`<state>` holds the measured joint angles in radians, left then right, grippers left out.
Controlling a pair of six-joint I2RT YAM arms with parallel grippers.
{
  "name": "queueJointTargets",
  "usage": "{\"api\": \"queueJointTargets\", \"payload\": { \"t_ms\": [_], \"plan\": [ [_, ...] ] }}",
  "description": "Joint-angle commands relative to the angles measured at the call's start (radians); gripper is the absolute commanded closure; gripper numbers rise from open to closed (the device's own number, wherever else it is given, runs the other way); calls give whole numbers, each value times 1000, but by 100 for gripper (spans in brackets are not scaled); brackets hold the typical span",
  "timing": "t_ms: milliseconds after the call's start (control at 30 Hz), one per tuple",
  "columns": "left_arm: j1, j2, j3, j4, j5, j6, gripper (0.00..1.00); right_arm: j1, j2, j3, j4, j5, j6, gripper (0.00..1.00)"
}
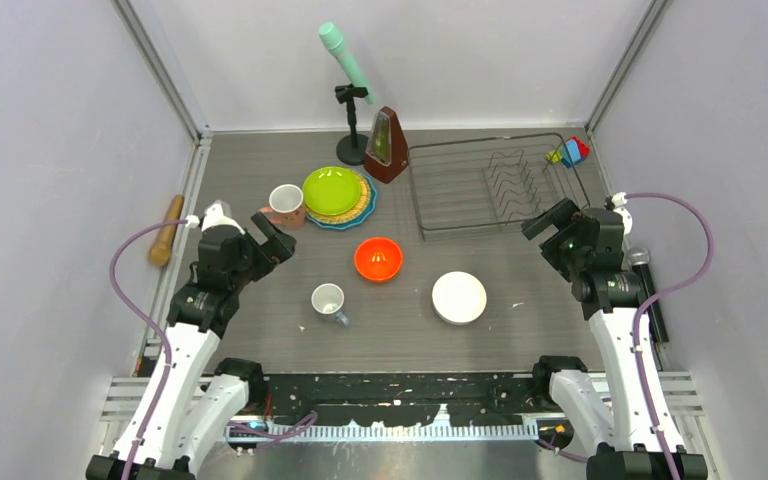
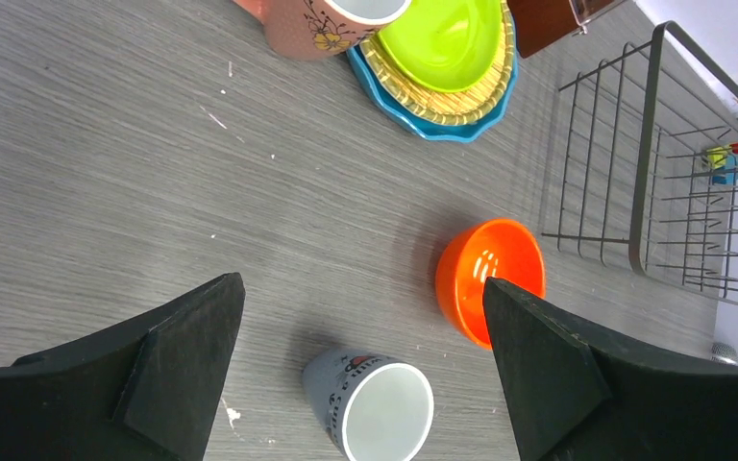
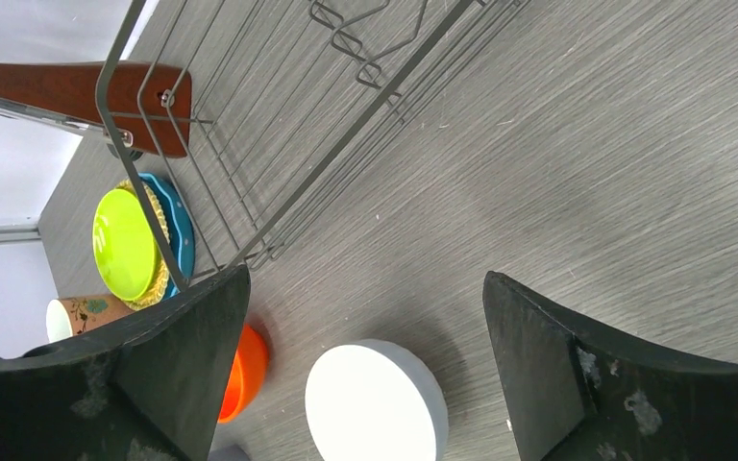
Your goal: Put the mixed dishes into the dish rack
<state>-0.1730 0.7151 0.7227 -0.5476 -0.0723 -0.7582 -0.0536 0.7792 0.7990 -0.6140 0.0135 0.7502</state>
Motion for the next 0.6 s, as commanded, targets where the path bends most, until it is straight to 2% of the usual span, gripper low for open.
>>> {"api": "queueJointTargets", "payload": {
  "t_ms": [0, 333, 567],
  "plan": [
    [-1, -6, -3, 54, 5, 26, 1, 2, -13, -4, 56, 13, 4, 2],
    [0, 97, 69, 55, -36, 159, 1, 3, 23, 2, 80, 2, 3, 2],
    [0, 334, 240, -23, -149, 113, 2, 2, 119, 44, 73, -49, 20, 3]
  ]
}}
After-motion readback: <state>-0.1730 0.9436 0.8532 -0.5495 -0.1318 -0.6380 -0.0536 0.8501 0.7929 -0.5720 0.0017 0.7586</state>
